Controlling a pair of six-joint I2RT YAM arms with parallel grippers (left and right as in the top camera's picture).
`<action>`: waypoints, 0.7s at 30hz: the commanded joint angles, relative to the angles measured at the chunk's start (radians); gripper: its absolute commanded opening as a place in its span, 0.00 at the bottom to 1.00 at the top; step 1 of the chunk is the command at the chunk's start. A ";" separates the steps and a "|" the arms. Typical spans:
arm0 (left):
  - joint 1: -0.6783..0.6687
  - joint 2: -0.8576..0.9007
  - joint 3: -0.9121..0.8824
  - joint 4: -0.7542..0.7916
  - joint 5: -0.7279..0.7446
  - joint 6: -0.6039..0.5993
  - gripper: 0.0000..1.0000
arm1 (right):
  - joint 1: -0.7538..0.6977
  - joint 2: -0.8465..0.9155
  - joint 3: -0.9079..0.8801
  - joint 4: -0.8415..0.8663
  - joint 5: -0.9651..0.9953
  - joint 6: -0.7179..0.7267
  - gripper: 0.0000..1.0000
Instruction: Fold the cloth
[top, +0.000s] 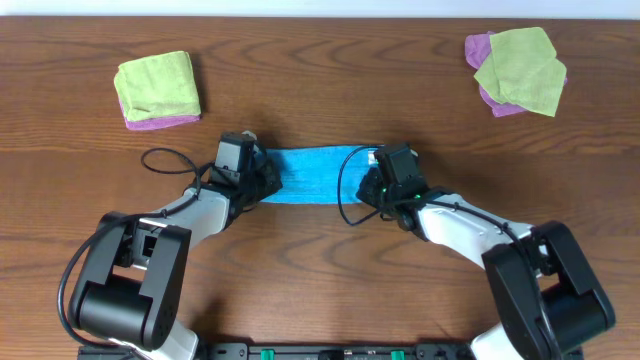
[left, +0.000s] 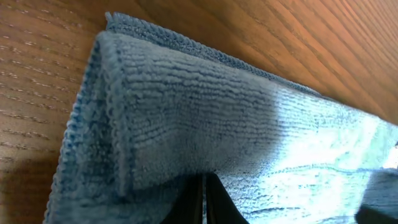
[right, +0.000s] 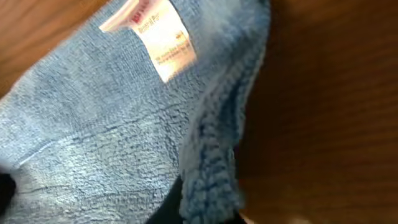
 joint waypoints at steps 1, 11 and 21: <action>-0.002 0.019 0.007 -0.021 -0.022 0.004 0.06 | 0.002 -0.014 -0.015 -0.012 0.045 -0.064 0.01; -0.002 0.019 0.007 -0.024 0.002 0.004 0.06 | 0.043 -0.238 -0.012 -0.014 0.071 -0.234 0.01; -0.002 0.019 0.015 -0.023 0.042 0.003 0.06 | 0.148 -0.224 0.036 0.048 0.071 -0.282 0.01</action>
